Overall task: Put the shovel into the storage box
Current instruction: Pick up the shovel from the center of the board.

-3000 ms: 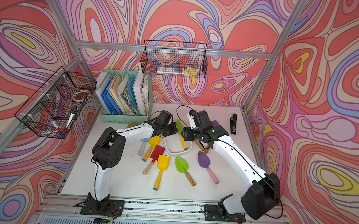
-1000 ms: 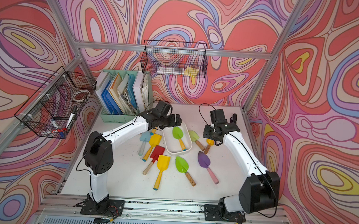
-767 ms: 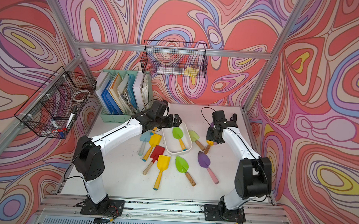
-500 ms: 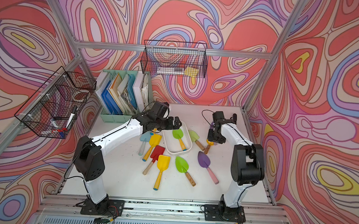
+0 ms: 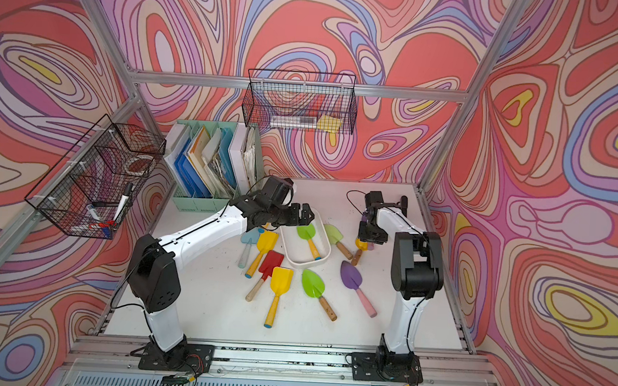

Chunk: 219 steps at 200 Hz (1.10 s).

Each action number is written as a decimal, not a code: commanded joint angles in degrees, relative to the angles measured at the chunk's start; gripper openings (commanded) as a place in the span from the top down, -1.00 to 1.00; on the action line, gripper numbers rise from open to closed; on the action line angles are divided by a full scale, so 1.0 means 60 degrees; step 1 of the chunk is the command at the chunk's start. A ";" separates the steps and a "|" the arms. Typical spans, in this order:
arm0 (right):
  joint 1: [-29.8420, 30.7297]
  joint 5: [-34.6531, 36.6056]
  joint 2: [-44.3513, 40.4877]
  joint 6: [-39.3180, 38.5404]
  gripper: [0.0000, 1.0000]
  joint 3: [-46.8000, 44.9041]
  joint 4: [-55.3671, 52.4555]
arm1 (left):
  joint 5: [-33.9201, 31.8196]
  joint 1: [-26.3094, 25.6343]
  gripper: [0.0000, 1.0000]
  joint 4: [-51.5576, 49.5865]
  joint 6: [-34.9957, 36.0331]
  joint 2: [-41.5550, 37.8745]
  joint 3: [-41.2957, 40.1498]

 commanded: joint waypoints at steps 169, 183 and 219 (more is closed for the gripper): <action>-0.0141 -0.0281 -0.0194 -0.0289 1.00 0.0319 0.0203 | -0.0021 -0.0166 -0.87 -0.0454 0.0100 0.0327 0.0738; -0.0138 -0.0420 -0.0460 -0.0350 1.00 0.0323 0.0144 | 0.0046 -0.0168 -0.87 -0.0423 0.0100 0.0367 0.0793; -0.0139 -0.0722 -0.1385 -0.0628 1.00 0.0112 0.0025 | 0.0256 -0.0166 -0.87 -0.0238 0.0100 0.0528 0.0993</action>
